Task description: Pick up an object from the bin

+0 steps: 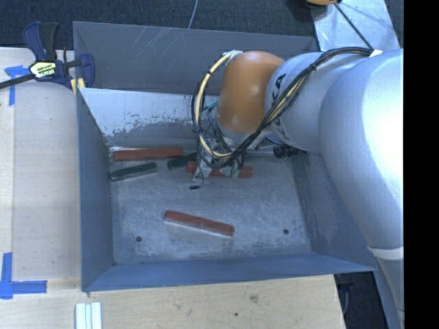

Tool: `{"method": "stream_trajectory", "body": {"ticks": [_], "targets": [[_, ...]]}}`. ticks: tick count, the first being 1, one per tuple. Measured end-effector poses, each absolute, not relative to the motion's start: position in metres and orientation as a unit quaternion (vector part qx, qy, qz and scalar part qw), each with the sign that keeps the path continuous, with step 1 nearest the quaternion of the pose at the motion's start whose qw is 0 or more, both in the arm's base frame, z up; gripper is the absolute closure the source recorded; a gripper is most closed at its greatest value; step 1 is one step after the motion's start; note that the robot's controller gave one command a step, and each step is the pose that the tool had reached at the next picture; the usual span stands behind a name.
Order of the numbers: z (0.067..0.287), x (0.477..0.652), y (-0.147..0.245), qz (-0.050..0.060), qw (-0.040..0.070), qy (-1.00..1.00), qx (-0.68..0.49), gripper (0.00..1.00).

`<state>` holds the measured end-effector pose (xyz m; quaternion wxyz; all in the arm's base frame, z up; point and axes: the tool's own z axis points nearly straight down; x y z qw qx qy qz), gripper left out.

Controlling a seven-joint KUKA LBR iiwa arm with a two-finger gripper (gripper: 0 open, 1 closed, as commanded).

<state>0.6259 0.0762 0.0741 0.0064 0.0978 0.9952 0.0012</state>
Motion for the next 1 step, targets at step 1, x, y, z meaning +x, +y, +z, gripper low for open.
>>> {"method": "stream_trajectory", "body": {"ticks": [1], "targets": [[0.0756,0.6249,0.0756,0.001,0.005,0.995,0.098,1.0]]}}
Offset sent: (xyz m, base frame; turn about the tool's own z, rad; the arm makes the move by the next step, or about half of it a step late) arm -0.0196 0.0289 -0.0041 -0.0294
